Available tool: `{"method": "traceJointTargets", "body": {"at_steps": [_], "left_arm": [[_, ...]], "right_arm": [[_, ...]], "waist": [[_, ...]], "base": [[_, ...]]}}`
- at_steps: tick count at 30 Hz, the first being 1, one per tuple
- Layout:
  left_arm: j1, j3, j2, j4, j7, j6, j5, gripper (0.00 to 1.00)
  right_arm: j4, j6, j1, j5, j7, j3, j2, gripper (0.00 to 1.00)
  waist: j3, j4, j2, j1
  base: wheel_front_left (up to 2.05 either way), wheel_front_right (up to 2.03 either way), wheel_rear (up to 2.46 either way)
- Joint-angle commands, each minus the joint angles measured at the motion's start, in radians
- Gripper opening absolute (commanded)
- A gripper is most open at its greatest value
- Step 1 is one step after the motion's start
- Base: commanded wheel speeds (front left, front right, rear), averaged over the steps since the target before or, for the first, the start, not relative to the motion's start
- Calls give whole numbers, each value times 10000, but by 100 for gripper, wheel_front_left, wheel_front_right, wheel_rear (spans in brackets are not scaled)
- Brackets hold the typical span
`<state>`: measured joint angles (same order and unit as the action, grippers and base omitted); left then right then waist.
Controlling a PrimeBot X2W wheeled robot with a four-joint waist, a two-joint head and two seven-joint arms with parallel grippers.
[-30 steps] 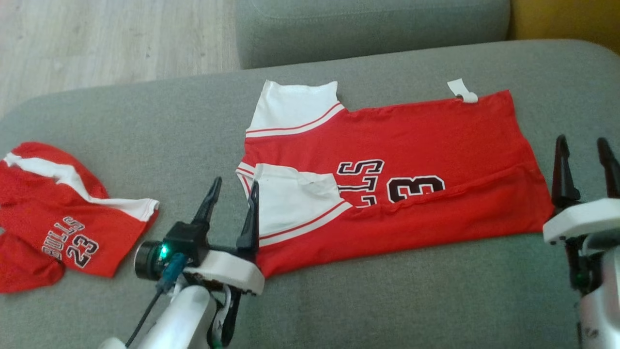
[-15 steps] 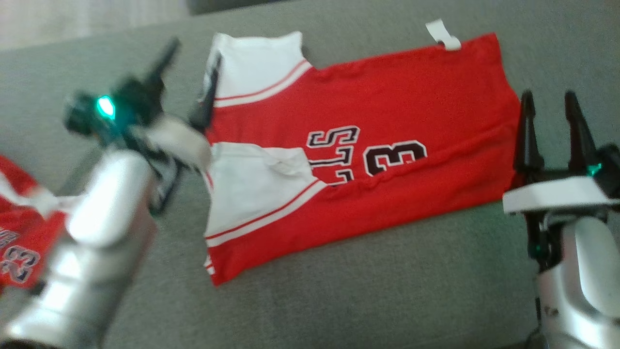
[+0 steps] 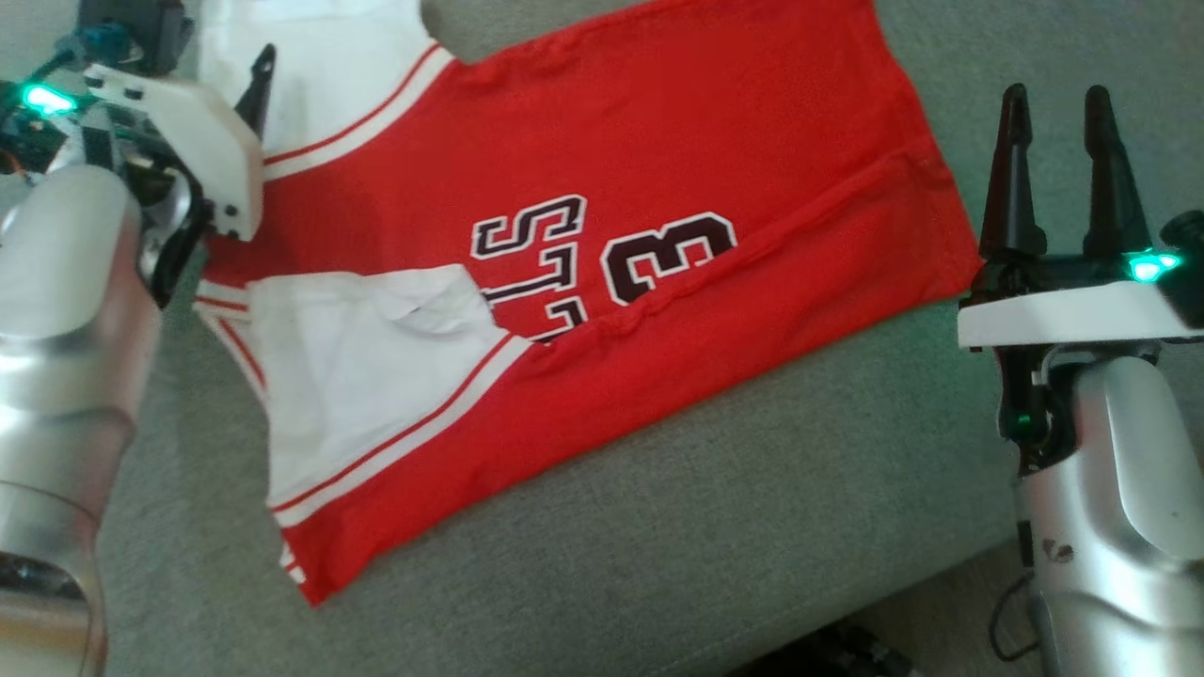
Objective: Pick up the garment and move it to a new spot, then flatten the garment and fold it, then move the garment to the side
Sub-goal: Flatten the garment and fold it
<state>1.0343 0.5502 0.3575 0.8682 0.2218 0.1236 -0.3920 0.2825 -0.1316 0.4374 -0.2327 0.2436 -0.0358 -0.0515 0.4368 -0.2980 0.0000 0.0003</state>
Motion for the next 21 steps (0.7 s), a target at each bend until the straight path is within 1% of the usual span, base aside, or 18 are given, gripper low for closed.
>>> {"method": "traceJointTargets", "body": {"at_steps": [1,4,12,13,15,18,21], "left_arm": [[603,-245,504,-68,54,30,-86,100],[910,-183,605,510,101,45,-175,100],[1336,-55,578,1300,147,53,-253,100],[1343,-93,457,1573,653,57,-482,91],[1398,156,373,1597,734,64,-464,0],[1233,302,123,1526,587,67,-792,0],[1109,385,-75,1318,61,68,-1053,0]], "right_arm": [[-256,9,165,-101,118,232,10,100],[-218,9,186,-242,155,343,11,100],[-292,9,179,-356,177,376,12,100],[-304,9,167,-348,178,364,12,100],[-309,9,159,-362,179,324,12,100],[-306,9,201,-255,179,259,12,100],[-225,9,260,186,177,196,12,100]], "waist": [[224,-265,0,-3],[338,-391,0,-3],[520,-511,0,-3],[511,-503,0,-3],[505,-447,0,-3],[349,-266,0,-3],[80,9,0,-3]], "base": [[0,0,0],[0,0,0],[0,0,0],[0,0,0],[0,0,0],[0,0,0],[0,0,0]]}}
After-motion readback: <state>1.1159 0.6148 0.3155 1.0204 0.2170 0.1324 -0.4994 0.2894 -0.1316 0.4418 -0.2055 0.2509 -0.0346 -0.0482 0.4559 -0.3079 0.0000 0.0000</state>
